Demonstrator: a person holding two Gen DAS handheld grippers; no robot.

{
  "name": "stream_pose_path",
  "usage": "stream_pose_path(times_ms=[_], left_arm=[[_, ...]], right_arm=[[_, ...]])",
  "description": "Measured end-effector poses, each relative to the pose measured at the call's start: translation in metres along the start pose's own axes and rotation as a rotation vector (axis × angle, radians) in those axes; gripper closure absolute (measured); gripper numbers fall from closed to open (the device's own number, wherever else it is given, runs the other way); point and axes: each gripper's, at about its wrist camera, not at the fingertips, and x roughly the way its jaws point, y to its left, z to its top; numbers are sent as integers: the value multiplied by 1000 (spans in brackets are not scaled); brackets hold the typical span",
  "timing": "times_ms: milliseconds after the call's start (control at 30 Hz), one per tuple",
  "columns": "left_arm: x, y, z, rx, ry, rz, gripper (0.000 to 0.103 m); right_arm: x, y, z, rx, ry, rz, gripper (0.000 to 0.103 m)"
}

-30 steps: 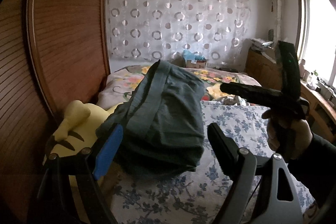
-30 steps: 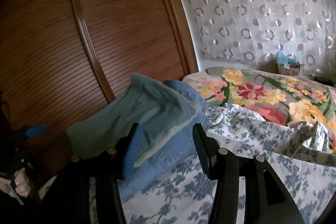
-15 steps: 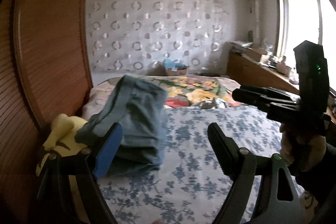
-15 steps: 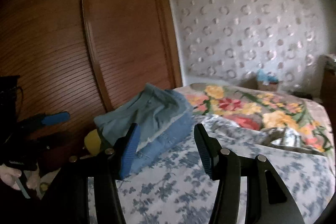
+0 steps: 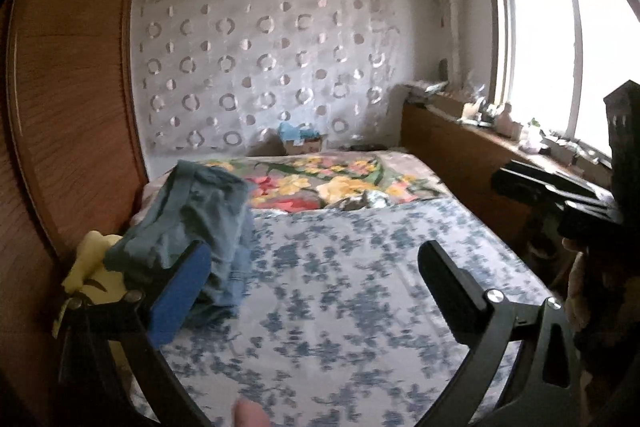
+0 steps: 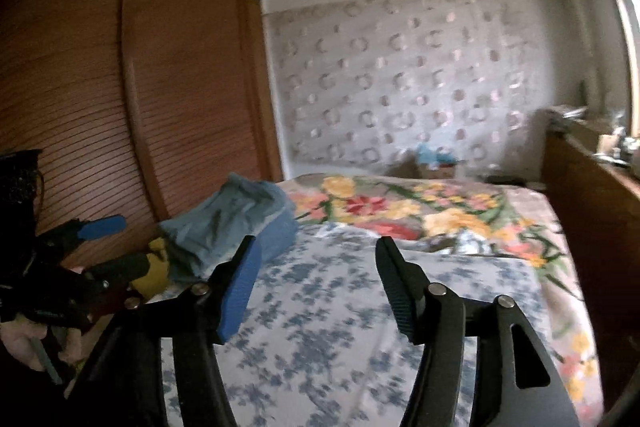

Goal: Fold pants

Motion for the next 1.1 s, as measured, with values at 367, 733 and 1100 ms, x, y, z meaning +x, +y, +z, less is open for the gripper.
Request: stream_pose_path(times_ms=[367, 733, 1100], left_arm=[[-28, -44, -13, 11, -17, -23, 0], [-44, -45, -8, -3, -45, 15, 0], [-51, -43, -5, -9, -59, 29, 0]], right_arm=[[-55, 22, -24, 57, -60, -224, 25], [-59, 41, -23, 78, -63, -258, 24], [-68, 34, -29, 72, -60, -263, 24]])
